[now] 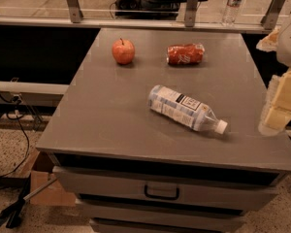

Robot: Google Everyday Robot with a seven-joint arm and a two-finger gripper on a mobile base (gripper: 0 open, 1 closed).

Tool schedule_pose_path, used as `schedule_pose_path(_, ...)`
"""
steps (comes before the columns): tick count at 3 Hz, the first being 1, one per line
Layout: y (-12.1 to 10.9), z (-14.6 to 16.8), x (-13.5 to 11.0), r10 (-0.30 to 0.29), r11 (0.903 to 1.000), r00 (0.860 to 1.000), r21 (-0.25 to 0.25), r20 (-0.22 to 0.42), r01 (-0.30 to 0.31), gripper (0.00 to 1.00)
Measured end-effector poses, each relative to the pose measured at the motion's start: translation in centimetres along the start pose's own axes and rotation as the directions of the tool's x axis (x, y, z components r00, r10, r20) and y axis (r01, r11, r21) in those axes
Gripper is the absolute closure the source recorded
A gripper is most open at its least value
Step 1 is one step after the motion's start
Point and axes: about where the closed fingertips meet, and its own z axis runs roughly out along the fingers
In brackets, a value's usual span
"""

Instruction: Move blue plastic bottle near apple

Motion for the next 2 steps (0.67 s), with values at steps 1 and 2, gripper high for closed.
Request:
schedule_pose_path(1, 0.0, 0.0, 0.0, 0.0, 1.0, 1.0, 0.0, 0.0, 0.0, 0.0)
schedule_pose_path(2, -0.1, 0.55, 0.15, 0.045, 0.999, 0.996, -0.004, 0.075, -0.044, 0.0)
